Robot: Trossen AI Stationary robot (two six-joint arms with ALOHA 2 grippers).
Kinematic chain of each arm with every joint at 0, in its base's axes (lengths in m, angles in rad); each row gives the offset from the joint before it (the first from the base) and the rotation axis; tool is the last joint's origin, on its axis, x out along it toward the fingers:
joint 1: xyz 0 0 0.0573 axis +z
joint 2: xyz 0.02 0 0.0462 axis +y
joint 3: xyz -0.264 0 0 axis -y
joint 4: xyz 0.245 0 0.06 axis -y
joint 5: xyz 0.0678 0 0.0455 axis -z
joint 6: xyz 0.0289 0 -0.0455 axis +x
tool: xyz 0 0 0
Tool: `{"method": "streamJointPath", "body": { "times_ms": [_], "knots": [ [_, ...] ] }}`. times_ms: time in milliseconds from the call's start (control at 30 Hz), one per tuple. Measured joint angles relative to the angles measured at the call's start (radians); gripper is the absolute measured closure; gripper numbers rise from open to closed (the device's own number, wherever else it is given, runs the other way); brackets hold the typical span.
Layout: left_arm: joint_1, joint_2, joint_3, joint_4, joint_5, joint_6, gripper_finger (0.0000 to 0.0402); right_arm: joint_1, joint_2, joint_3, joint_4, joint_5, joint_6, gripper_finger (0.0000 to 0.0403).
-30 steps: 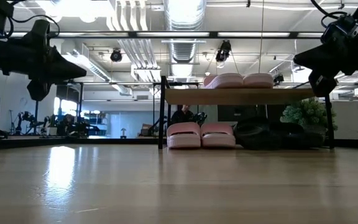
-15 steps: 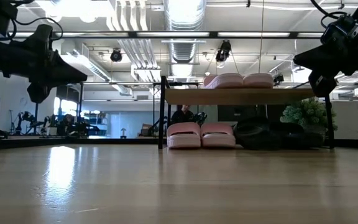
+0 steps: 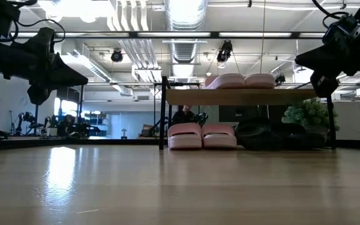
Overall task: Pick and place slides into the shelf
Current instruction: Return to Home Position
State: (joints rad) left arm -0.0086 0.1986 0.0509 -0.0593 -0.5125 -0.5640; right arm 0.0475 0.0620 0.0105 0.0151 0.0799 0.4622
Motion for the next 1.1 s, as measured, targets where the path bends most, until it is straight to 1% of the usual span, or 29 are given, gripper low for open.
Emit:
{"method": "streamJointPath", "body": {
  "times_ms": [1100],
  "knots": [
    [0.0,0.008,0.0,0.0,0.0,0.0,0.0402,0.0,0.0,0.0,0.0,0.0,0.0,0.039]
  ]
}}
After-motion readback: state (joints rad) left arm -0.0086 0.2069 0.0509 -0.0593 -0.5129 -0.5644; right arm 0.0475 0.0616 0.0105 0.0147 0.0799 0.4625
